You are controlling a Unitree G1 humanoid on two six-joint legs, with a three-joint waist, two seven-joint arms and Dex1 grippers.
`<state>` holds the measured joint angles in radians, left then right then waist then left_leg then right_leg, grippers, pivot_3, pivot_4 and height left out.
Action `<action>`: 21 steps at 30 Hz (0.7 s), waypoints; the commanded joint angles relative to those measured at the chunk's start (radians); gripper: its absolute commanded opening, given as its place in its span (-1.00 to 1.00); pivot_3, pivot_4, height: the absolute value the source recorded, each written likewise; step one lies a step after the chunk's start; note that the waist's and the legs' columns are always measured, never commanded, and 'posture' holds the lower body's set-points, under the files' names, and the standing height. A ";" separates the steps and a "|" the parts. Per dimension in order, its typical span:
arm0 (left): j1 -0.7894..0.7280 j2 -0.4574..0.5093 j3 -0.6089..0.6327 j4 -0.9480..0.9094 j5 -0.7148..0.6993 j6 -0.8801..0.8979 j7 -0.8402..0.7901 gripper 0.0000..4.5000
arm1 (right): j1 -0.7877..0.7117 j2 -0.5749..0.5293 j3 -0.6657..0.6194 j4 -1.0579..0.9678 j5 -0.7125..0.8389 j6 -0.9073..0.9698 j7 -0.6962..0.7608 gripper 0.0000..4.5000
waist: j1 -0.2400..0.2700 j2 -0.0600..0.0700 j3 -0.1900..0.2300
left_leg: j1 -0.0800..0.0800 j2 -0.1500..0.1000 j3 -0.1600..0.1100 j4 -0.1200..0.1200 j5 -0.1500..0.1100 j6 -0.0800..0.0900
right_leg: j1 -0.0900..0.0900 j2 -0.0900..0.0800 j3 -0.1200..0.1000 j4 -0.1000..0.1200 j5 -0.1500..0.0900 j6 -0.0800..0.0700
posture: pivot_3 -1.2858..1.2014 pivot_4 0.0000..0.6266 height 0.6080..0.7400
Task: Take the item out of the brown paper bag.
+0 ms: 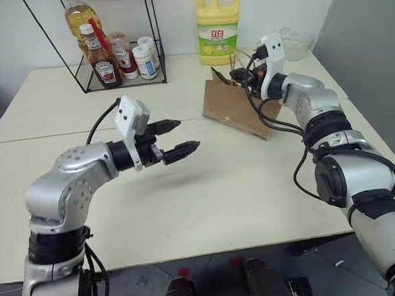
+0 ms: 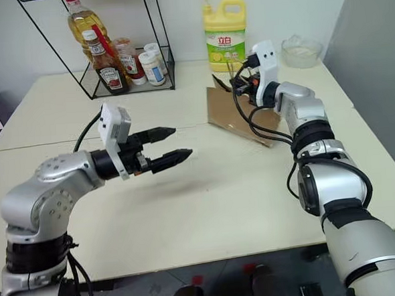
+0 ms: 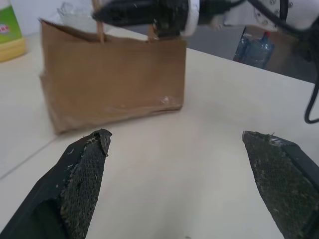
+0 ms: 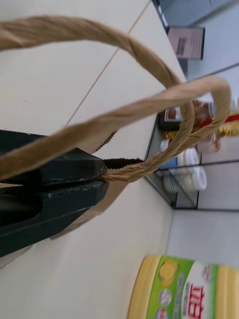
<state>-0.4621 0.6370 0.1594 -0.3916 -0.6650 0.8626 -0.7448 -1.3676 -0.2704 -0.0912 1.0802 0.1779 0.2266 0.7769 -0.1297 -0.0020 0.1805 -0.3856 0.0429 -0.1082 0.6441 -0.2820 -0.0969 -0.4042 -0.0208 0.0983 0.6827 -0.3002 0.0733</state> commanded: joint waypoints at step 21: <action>0.445 -0.054 0.288 -0.439 -0.217 0.054 0.400 1.00 | -0.104 0.182 0.126 0.003 -0.047 -0.033 0.330 -0.99 | -0.005 0.000 0.000 | -0.001 0.000 0.000 0.000 0.001 -0.002 | 0.000 0.000 0.000 0.000 0.000 0.000 | 0.03 -0.52 1.00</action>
<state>-0.0179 0.5735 0.4242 -0.7887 -0.8610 0.9326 -0.3581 -1.4335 -0.0935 0.0411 1.1155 0.1257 0.2221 1.0729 -0.1346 -0.0020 0.1804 -0.3863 0.0429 -0.1086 0.6442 -0.2813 -0.0985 -0.4041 -0.0210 0.0980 0.6829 -0.3000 0.0730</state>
